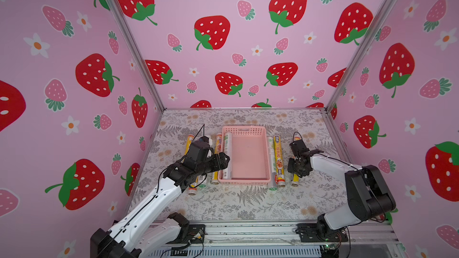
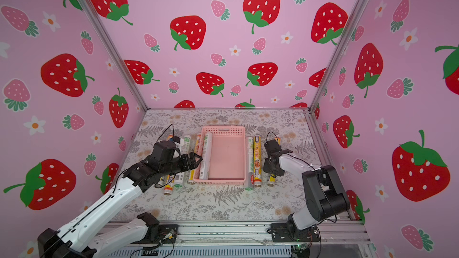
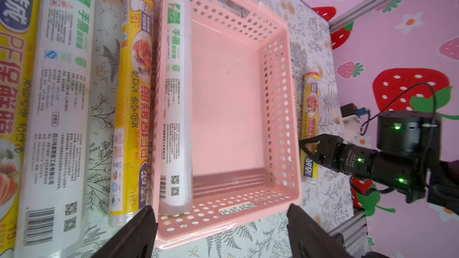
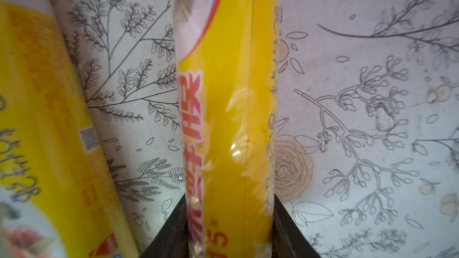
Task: Put the plastic wrap into the basket
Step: Pick up the plastic wrap from the center of the board.
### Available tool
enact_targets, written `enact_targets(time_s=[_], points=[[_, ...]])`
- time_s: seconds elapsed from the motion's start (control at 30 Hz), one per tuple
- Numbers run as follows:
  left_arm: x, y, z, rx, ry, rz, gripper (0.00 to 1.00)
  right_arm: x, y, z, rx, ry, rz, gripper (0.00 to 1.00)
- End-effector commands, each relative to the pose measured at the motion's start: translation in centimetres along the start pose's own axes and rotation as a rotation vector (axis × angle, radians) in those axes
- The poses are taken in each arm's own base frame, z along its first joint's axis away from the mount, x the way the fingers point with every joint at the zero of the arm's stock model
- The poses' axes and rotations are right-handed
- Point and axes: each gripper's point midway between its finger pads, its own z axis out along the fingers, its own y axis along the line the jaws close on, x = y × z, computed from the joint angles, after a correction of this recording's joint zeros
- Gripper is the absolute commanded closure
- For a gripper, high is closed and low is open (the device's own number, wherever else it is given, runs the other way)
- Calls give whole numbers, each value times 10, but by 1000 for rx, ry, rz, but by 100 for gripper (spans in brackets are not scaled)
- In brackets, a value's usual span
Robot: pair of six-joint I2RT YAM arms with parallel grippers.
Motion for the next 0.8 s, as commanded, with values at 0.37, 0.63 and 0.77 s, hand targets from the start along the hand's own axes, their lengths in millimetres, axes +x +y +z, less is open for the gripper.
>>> enact_targets(time_s=[0.37, 0.63, 0.77], points=[[-21, -18, 9, 16, -9, 44, 10, -41, 22, -139, -149, -250, -6, 73], [-4, -32, 39, 60, 77, -20, 14, -43, 84, -190, -230, -337, -94, 73], [-1, -21, 27, 17, 57, 14, 10, -42, 127, -190, -314, -320, -114, 74]])
